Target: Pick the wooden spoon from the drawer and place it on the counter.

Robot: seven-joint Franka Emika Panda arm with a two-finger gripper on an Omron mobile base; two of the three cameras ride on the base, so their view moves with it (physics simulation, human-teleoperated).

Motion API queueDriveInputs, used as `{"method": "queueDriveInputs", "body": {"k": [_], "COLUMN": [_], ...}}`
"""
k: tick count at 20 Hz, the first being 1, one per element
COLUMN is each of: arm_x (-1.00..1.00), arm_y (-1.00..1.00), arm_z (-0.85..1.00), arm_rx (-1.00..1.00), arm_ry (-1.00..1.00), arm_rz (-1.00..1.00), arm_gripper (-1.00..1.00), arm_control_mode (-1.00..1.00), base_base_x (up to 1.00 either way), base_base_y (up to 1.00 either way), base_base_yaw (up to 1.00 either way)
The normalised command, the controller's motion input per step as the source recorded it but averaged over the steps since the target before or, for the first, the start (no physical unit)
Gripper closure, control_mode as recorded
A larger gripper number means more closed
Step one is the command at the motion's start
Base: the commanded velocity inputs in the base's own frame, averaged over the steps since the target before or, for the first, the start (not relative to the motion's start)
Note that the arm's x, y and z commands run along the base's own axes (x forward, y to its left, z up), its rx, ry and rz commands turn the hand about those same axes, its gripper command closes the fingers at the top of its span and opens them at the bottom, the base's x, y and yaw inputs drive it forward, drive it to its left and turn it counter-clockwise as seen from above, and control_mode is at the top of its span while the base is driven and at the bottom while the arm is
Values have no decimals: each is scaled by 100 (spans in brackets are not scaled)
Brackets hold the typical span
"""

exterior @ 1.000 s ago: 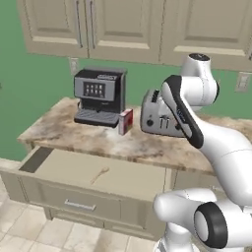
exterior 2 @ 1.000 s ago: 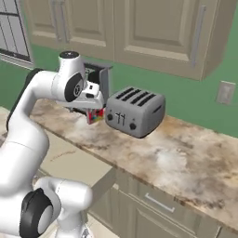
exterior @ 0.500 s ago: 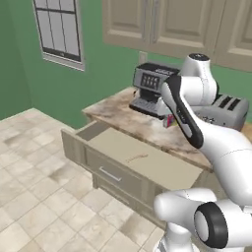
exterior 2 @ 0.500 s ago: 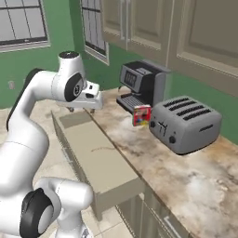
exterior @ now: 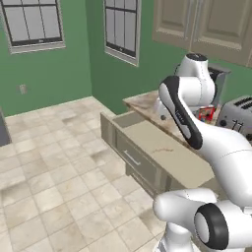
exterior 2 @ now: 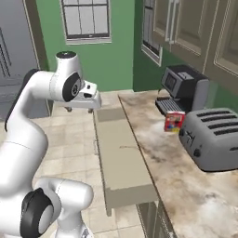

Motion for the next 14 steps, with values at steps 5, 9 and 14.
{"method": "queueDriveInputs", "body": {"k": [5, 9, 14], "arm_x": [0, 0, 0], "arm_y": [0, 0, 0], "arm_z": [0, 0, 0], "arm_rx": [0, 0, 0], "arm_ry": [0, 0, 0], "arm_rz": [0, 0, 0], "arm_gripper": [-100, -100, -100], "arm_control_mode": [100, 100, 100], "base_base_x": [-1, -12, -62], "base_base_y": [-62, -76, -38], "base_base_yaw": [46, 42, 27]}}
